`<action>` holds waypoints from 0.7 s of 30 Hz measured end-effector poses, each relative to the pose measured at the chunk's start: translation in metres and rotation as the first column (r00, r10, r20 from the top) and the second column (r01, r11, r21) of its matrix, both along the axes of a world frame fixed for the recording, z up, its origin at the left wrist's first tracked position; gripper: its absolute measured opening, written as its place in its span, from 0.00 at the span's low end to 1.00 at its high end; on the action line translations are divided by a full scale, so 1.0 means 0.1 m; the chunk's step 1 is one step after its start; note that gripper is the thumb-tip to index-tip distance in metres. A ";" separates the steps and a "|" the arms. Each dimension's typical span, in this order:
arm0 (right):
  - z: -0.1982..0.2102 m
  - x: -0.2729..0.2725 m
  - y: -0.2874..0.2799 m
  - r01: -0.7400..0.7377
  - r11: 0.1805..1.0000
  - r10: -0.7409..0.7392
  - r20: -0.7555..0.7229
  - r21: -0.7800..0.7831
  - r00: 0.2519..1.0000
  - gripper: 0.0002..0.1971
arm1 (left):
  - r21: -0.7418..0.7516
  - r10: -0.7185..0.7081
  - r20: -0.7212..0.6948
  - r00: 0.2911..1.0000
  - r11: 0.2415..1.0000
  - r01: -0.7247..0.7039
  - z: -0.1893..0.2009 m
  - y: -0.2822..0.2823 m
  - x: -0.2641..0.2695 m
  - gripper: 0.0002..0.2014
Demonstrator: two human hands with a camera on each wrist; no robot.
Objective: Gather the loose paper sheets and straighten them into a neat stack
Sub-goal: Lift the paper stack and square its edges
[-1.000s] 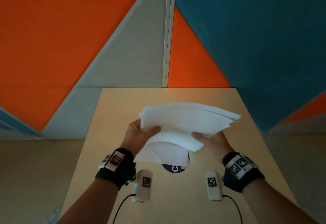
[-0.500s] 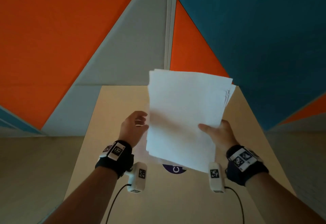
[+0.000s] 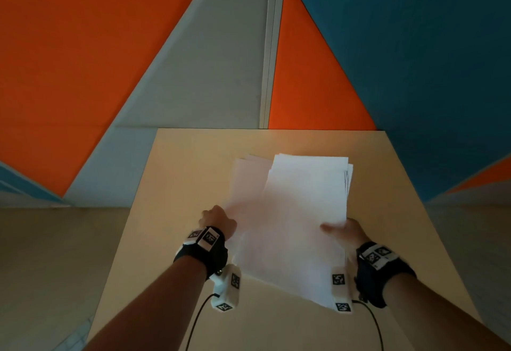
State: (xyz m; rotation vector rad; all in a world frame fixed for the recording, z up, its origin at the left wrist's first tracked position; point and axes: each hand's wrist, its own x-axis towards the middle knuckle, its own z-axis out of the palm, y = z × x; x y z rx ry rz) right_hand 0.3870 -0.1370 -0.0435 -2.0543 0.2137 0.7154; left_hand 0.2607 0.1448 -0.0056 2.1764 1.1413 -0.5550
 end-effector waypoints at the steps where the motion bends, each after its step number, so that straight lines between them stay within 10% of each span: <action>1: -0.04 0.00 0.04 -0.012 1.000 0.012 0.013 -0.026 1.000 0.18 | -0.012 0.013 0.010 1.000 1.000 -0.013 0.00 0.01 0.02 0.23; 14: -0.13 0.11 0.08 -0.083 0.996 0.082 -0.005 -0.037 0.997 0.20 | -0.304 0.108 0.181 0.978 0.952 -0.049 -0.04 0.11 0.19 0.21; 21: -0.07 0.06 0.04 -0.029 0.997 0.034 -0.063 0.075 0.997 0.18 | -0.682 0.279 0.268 0.922 0.731 -0.023 0.01 0.21 -0.01 0.37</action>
